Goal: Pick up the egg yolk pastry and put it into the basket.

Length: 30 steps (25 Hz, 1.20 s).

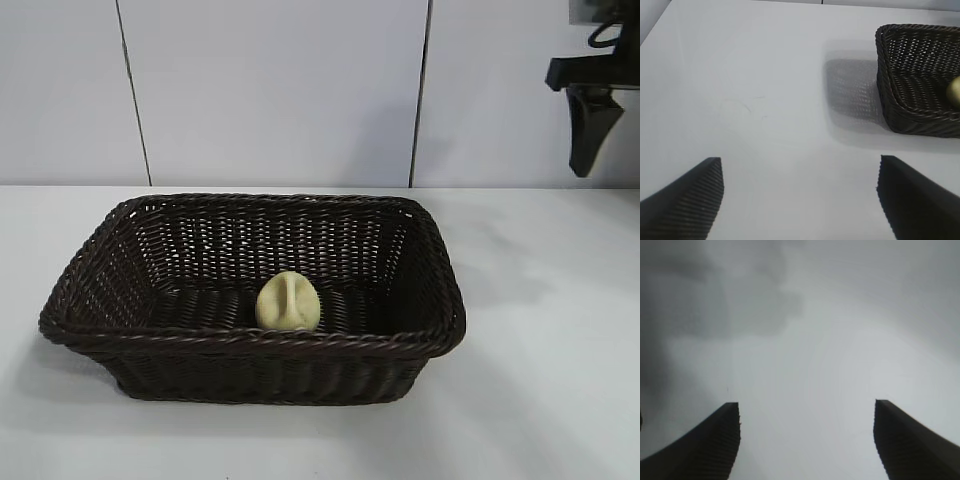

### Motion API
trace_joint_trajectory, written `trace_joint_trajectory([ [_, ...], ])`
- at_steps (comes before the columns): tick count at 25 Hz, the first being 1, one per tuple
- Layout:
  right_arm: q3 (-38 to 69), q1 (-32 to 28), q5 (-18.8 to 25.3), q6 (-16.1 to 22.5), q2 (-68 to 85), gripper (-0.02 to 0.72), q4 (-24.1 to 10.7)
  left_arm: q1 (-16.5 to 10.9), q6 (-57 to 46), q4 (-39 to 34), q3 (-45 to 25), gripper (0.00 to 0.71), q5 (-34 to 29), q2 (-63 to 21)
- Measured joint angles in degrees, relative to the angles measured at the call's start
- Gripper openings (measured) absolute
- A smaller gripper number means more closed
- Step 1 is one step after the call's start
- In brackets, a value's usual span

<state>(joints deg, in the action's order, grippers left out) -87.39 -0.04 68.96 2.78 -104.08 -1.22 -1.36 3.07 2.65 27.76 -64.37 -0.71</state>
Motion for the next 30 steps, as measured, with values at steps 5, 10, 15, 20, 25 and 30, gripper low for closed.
trace_joint_trajectory([
  [5,1.0,-0.7,0.6,-0.5,1.6,0.539,-0.1,0.0,0.0,0.0,0.0,0.606,0.0,0.0],
  [10,6.7,-0.7,0.5,-0.7,8.1,0.539,1.6,0.0,0.0,0.0,0.0,0.606,0.0,0.0],
  [15,17.5,-0.7,0.6,-1.1,18.0,0.539,1.7,0.0,0.0,0.0,0.0,0.606,0.0,0.0],
  [20,28.7,-0.7,0.6,-2.0,30.0,0.539,1.7,0.0,0.0,0.0,0.0,0.606,0.0,0.0],
  [25,39.5,-0.7,-1.4,-2.2,42.5,0.539,1.8,0.0,0.0,0.0,0.0,0.606,0.0,0.0],
  [30,50.5,-0.7,-5.0,-3.1,56.3,0.539,1.9,0.0,0.0,0.0,0.0,0.606,0.0,0.0],
])
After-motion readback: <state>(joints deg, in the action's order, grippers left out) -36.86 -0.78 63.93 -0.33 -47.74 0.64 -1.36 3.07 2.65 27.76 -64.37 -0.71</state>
